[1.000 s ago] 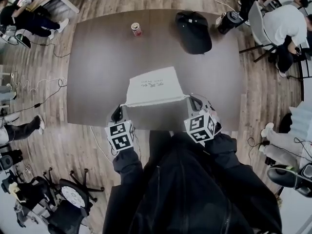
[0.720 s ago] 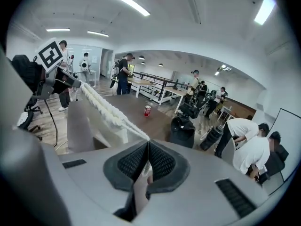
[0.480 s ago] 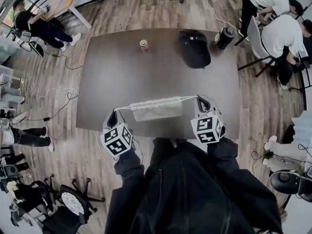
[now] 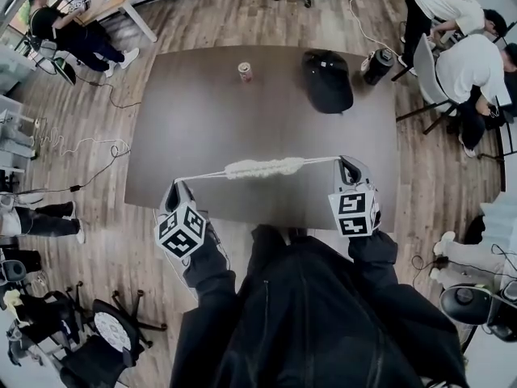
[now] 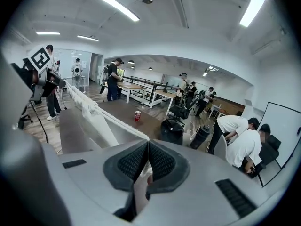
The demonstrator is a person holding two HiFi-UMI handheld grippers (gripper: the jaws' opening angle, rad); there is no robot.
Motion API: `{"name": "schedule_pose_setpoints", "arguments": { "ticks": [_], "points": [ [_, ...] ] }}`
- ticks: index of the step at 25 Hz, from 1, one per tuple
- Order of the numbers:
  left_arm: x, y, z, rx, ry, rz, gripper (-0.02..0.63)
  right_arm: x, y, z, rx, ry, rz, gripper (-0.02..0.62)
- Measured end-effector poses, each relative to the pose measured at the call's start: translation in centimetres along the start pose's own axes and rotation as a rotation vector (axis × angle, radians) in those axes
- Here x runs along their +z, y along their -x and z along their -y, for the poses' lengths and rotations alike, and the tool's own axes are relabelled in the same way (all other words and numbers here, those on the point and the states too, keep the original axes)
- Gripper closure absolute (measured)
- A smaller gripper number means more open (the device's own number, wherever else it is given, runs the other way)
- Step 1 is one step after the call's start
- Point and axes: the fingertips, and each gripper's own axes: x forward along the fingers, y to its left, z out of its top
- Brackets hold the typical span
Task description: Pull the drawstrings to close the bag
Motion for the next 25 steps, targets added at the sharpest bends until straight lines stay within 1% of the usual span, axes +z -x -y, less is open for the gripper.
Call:
{"name": "schedule_pose_setpoints", "arguments": {
  "ticks": [3, 8, 16, 19, 25],
  "points": [
    [0.3, 0.3, -0.6, 0.024, 0.008, 0.012, 0.569, -0.1, 0.0, 0.4, -0.01, -0.009, -0.001, 0.569],
    [0.4, 0.8, -1.5, 0.038, 0.06, 0.028, 0.569, -0.4, 0.5, 1.2, -0.028, -0.024, -0.002, 0.569],
    [0.2, 1.2, -3.9, 0.088, 0.128, 0.042, 0.569, -1.8, 0.7, 1.9, -0.042, -0.05, -0.027, 0.569],
    [0.3, 1.5, -4.7, 0.11, 0.139, 0.047, 0.569, -2.1, 0.7, 2.2, -0.047, -0.052, -0.033, 0.569],
    [0.3, 1.9, -5.0, 0.137, 0.136, 0.06, 0.569, -3.1, 0.6, 3.3, -0.06, -0.067, -0.048, 0.569]
  ]
}}
